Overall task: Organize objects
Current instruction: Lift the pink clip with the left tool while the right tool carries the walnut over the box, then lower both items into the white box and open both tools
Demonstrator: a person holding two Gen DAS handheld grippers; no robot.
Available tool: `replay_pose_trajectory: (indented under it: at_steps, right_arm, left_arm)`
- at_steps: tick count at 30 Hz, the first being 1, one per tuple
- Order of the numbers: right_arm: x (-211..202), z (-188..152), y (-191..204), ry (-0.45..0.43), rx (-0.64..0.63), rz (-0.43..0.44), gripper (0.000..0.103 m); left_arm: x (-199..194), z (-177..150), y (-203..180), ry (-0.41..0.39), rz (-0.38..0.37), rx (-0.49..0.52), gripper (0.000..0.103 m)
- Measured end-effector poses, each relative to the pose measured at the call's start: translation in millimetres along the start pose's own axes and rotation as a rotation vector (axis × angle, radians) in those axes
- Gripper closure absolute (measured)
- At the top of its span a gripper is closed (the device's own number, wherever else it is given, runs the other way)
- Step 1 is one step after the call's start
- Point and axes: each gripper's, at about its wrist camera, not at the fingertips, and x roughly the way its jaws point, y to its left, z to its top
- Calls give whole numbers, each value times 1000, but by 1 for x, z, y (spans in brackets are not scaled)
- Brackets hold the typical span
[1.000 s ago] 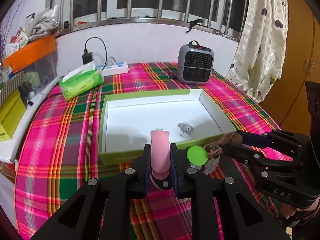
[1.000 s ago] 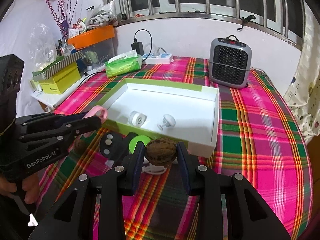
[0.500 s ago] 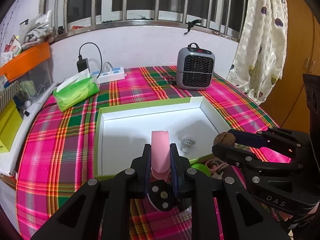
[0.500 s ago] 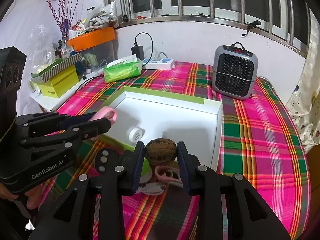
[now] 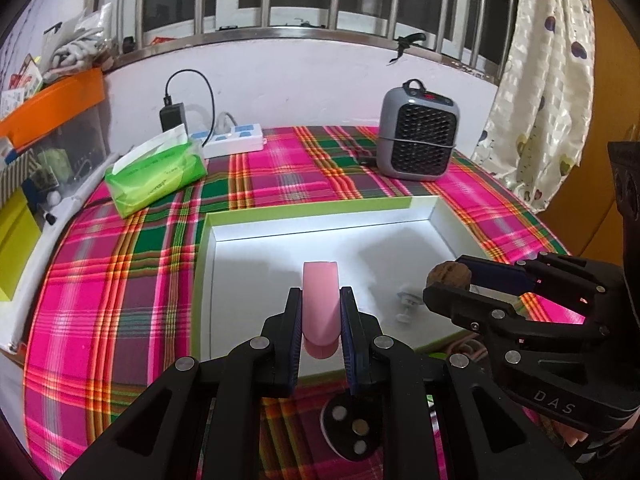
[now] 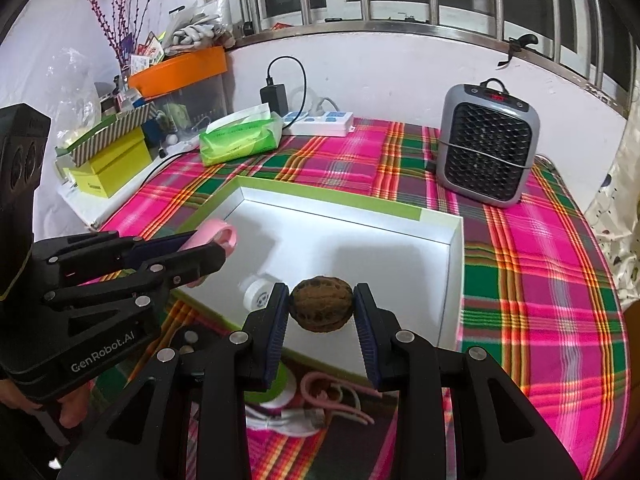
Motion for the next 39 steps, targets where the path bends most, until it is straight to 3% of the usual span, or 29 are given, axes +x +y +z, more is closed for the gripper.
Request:
replay_pose_trajectory:
  at_steps: [17,39]
  right_arm:
    - [27,1,4,38,-27,14,68]
    - [6,-13,5,-23,13,36,68]
  left_arm:
    - [27,-6,4,65,10,-2,87]
    - [9,-15,5,22,-22,-40,87]
